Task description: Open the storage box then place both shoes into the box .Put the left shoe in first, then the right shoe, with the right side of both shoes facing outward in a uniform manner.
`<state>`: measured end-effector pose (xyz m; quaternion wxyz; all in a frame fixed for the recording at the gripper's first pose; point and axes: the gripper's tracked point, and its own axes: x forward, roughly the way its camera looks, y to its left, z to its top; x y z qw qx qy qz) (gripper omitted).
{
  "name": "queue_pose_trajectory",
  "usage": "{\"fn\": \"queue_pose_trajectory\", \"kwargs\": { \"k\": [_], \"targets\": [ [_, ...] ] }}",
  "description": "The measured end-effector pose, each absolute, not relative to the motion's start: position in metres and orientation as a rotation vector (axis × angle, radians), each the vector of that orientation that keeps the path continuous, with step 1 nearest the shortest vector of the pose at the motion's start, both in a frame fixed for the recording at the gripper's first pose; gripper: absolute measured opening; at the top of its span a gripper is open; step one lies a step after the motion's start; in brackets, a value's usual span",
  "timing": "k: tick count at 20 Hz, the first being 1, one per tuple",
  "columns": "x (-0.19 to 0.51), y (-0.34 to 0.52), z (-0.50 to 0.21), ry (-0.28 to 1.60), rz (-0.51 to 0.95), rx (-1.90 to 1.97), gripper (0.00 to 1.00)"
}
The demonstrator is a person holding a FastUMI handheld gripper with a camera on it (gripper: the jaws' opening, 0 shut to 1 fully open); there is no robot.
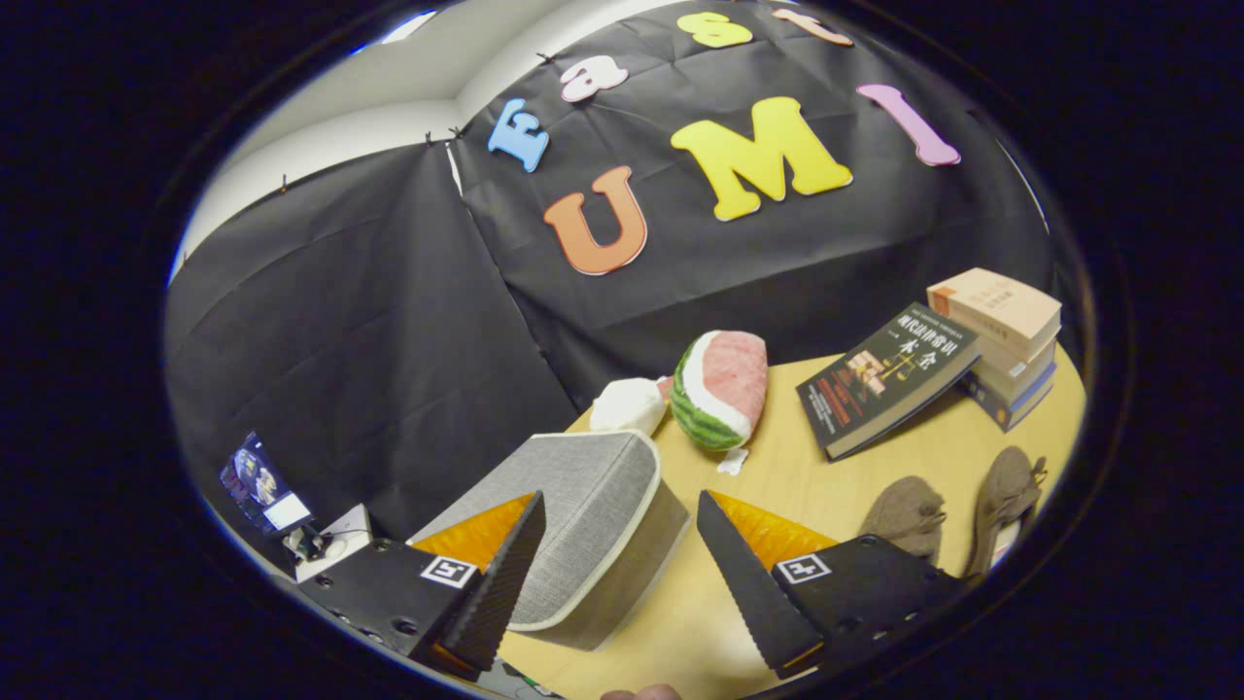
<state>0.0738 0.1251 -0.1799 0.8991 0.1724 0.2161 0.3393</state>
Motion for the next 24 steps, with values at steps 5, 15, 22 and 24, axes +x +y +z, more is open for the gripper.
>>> {"fn": "queue_pose_trajectory", "kwargs": {
  "k": [5,15,22,24],
  "targets": [
    [0.067,0.156,-0.211,0.567,0.765,0.454,0.96],
    [0.043,0.194,-0.243,0.784,0.859,0.693,0.96],
    [0.045,0.189,-0.227,0.788,0.857,0.732,0.81],
    [0.059,0.184,-0.213,0.736,0.826,0.747,0.58]
  ]
}}
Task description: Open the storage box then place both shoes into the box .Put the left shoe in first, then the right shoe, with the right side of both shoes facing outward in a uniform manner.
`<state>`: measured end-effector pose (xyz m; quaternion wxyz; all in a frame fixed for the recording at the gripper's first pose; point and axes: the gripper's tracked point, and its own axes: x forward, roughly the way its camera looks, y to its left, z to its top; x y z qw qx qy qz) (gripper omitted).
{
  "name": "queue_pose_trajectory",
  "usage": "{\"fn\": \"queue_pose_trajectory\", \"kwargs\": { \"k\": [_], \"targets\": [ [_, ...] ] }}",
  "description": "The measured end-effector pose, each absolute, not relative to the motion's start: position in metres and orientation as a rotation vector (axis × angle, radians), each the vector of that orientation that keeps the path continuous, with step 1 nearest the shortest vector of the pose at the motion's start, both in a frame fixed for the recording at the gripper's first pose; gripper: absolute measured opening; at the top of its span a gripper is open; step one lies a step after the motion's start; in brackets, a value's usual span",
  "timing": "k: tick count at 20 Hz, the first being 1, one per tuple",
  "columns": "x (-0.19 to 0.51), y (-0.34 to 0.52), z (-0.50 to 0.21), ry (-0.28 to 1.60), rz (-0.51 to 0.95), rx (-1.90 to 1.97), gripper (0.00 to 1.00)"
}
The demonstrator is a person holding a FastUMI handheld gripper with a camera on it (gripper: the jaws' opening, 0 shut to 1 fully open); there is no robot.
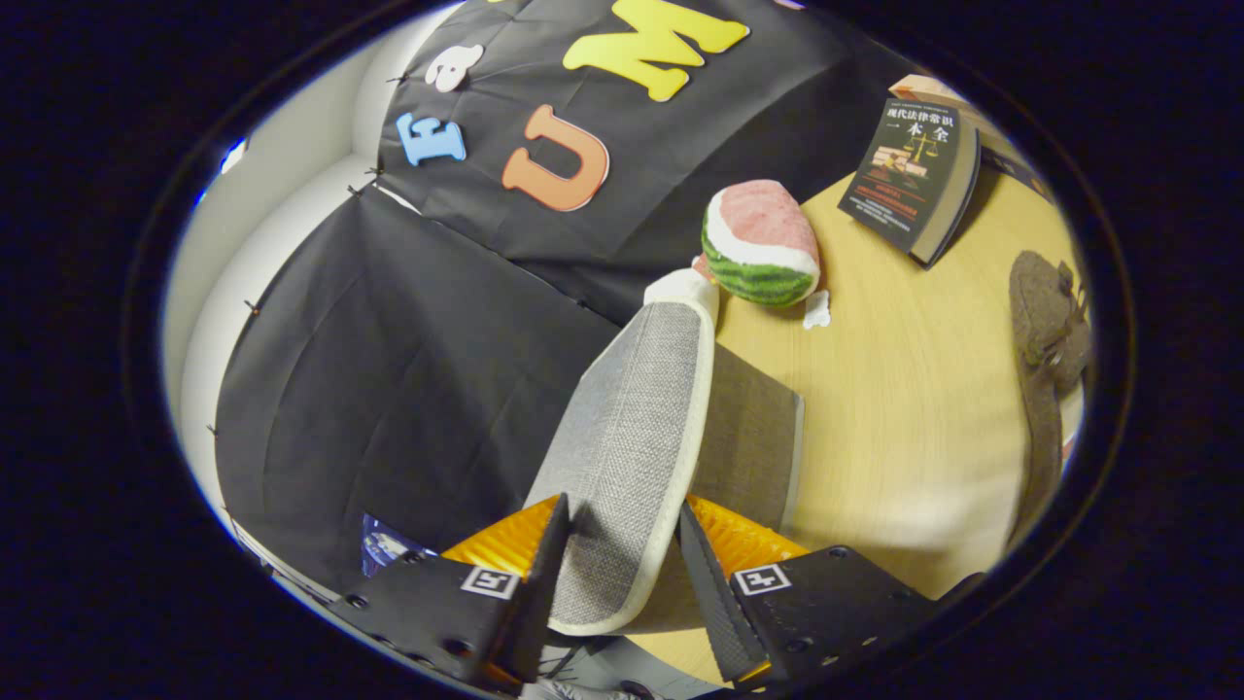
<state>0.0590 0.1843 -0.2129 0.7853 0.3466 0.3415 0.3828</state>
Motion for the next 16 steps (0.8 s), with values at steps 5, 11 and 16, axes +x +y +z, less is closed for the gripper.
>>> {"fn": "queue_pose_trajectory", "kwargs": {
  "k": [5,11,16],
  "targets": [
    [0.056,0.184,-0.176,0.691,0.839,0.725,0.0],
    [0.047,0.218,-0.092,0.565,0.94,0.611,0.0],
    [0.03,0.284,-0.037,0.506,1.001,0.513,0.0]
  ]
}}
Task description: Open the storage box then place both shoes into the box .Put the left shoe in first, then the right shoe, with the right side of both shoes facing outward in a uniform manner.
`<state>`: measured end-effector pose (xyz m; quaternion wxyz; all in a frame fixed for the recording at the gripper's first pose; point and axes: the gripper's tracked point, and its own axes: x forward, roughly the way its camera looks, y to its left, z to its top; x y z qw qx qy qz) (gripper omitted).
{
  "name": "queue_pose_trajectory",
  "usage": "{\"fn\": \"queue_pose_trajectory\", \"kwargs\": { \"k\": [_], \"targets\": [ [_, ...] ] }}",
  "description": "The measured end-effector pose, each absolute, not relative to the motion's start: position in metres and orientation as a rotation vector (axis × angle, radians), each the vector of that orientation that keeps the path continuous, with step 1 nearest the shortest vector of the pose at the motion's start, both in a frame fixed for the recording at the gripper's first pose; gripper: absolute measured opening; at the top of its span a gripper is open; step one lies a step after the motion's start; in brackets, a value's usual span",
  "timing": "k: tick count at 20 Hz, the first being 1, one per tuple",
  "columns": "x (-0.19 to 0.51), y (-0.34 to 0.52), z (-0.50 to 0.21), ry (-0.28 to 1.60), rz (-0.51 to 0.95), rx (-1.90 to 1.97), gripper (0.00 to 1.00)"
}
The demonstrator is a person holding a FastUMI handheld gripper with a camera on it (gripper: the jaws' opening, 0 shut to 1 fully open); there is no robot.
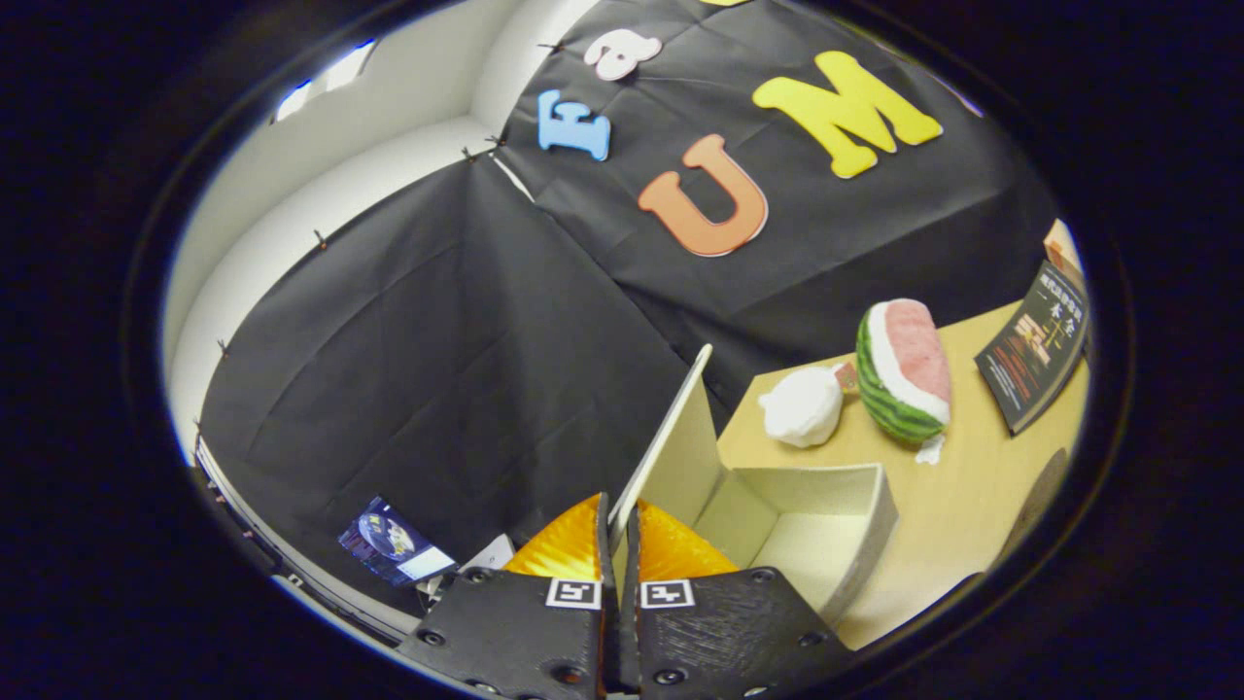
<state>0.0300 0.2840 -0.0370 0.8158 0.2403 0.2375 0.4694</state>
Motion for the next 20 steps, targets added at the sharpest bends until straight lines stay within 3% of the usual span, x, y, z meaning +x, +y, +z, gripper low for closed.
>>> {"fn": "queue_pose_trajectory", "kwargs": {
  "k": [3,4,11,12,16,20],
  "targets": [
    [0.021,0.325,-0.021,0.476,1.007,0.444,0.04],
    [0.016,0.342,-0.02,0.467,1.011,0.419,0.09],
    [0.003,0.419,-0.006,0.367,0.994,0.265,0.71],
    [0.0,0.425,-0.008,0.367,0.987,0.258,0.77],
    [0.0,0.427,-0.014,0.368,0.92,0.252,0.91],
    [0.002,0.4,-0.021,0.363,0.845,0.246,0.95]
  ]
}}
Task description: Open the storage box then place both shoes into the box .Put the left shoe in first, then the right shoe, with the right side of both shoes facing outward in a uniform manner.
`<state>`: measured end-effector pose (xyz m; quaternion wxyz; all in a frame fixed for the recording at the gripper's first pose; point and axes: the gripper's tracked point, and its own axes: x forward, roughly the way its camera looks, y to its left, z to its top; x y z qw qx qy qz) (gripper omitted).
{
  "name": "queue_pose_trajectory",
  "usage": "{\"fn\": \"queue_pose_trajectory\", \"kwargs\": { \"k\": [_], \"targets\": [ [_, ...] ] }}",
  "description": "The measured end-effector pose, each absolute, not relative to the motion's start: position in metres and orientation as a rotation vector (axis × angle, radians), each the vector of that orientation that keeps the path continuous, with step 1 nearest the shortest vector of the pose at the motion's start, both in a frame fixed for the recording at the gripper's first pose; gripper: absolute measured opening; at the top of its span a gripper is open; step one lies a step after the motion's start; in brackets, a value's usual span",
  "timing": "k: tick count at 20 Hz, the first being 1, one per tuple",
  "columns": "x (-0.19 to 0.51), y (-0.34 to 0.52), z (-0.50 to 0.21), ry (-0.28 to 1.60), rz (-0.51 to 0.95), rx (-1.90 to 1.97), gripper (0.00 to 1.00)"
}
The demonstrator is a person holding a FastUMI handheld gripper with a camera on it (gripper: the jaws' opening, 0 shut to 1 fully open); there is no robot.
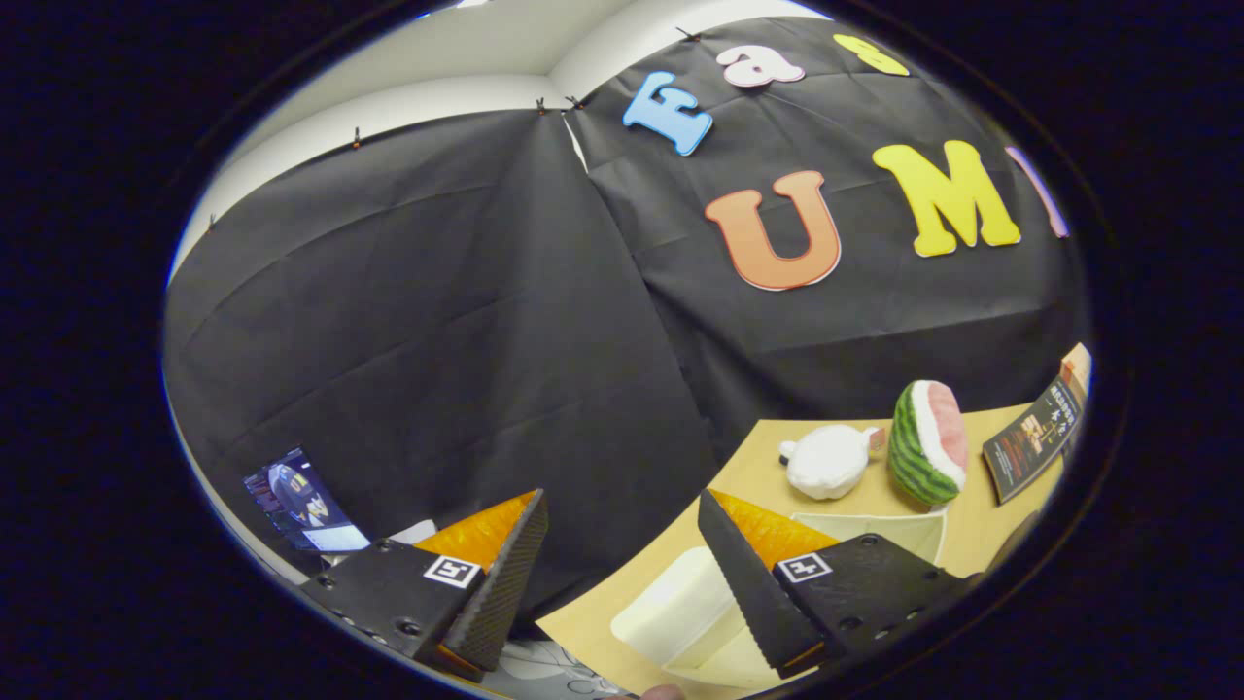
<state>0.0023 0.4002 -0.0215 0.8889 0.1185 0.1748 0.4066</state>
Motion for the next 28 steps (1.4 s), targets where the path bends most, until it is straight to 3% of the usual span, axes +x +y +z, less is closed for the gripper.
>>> {"fn": "queue_pose_trajectory", "kwargs": {
  "k": [9,16,22,28],
  "targets": [
    [0.018,0.264,0.002,0.176,0.625,0.093,0.96],
    [0.04,0.124,-0.001,0.137,0.458,0.097,0.96],
    [0.05,0.001,-0.035,0.176,0.296,0.09,0.96],
    [0.059,-0.077,-0.119,0.355,0.184,0.112,0.95]
  ]
}}
